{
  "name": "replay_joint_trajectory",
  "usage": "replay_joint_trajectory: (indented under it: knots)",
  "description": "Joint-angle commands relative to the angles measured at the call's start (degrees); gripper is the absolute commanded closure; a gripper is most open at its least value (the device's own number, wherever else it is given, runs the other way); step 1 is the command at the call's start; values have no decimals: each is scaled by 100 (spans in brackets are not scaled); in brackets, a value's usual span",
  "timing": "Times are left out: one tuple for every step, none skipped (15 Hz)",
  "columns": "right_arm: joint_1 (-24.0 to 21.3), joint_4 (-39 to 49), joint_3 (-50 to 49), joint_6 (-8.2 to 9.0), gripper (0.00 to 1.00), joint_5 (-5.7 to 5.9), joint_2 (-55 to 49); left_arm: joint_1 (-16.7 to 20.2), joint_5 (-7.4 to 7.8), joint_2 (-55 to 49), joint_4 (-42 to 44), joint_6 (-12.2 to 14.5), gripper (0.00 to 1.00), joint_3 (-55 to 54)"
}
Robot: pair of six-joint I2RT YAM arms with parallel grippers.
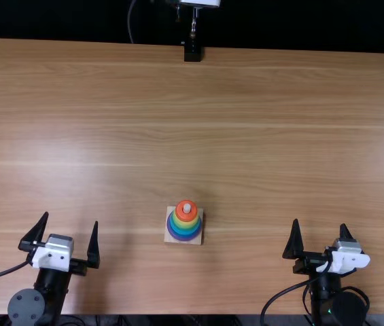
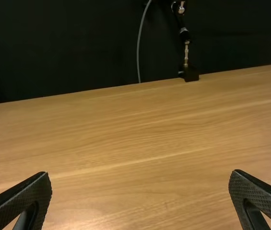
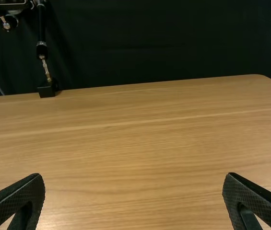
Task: Build the Hanoi tower: stack the rings onto the peg from bottom to top in this color order: purple, dark blue, light blue, dark green, light green, yellow, orange.
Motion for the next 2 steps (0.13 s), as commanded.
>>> replay_joint_trajectory:
  knots:
    - [-49, -48, -103, -4, 0, -28, -69, 4, 178, -71, -57, 151, 0, -102]
    - [-49, -48, -103, -4, 0, -28, -69, 4, 178, -71, -57, 151, 0, -102]
